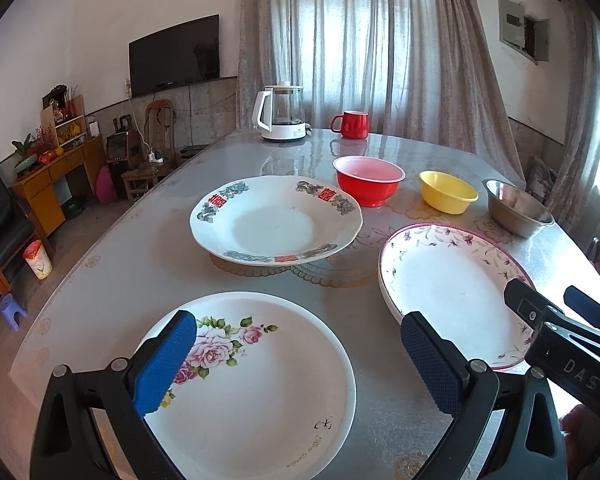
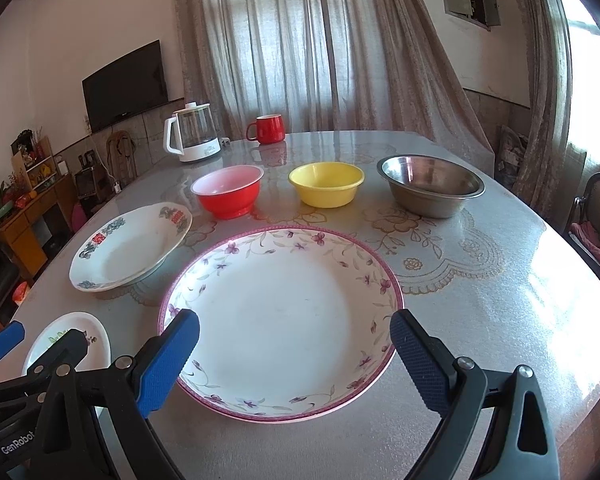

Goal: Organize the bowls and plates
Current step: 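Move the right gripper toward the purple-flowered pink-rimmed plate, then close the right gripper on the rim of the purple-flowered plate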

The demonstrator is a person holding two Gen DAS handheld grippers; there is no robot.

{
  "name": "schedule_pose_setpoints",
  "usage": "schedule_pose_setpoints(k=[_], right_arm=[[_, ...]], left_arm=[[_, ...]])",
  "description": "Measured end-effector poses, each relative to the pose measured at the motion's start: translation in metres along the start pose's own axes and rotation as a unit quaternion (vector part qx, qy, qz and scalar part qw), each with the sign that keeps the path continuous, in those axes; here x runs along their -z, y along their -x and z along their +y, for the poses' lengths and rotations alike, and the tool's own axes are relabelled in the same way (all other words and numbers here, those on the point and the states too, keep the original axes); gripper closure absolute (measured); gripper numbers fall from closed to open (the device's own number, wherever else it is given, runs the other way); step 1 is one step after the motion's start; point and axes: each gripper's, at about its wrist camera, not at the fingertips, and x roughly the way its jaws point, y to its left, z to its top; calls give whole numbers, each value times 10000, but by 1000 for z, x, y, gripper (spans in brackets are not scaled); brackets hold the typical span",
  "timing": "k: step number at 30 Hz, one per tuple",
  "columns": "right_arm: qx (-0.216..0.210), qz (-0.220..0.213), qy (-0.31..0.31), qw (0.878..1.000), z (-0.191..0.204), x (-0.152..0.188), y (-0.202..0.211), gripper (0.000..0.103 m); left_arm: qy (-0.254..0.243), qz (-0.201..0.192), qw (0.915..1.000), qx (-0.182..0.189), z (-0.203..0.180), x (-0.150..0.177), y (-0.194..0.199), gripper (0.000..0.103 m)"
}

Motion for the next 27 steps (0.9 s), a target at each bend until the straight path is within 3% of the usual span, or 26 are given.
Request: schedule_pose_setpoints(k=[15,18,20,23,27], right_arm=[[-35,7,-98,9999,-7,-1,1,5],[-40,37,-131,9999,-12,-1,-2,5],[-1,41,-141,9999,-17,-3,-5,6],[38,79,-301,9995,-33,-5,-9,8],[185,229,-502,9983,-60,-9,-19,20]], left_arm=[[-164,-37,9997,160,-10,-1,1,0],[-184,70,9975,676,-12,-3,-3,0],[-107,229,9924,1202,-13,-6,-8,0],[-14,591,9840,1681,-18,-14,-20,0],[-133,678,9802,1858,-28,-26,-29,1]])
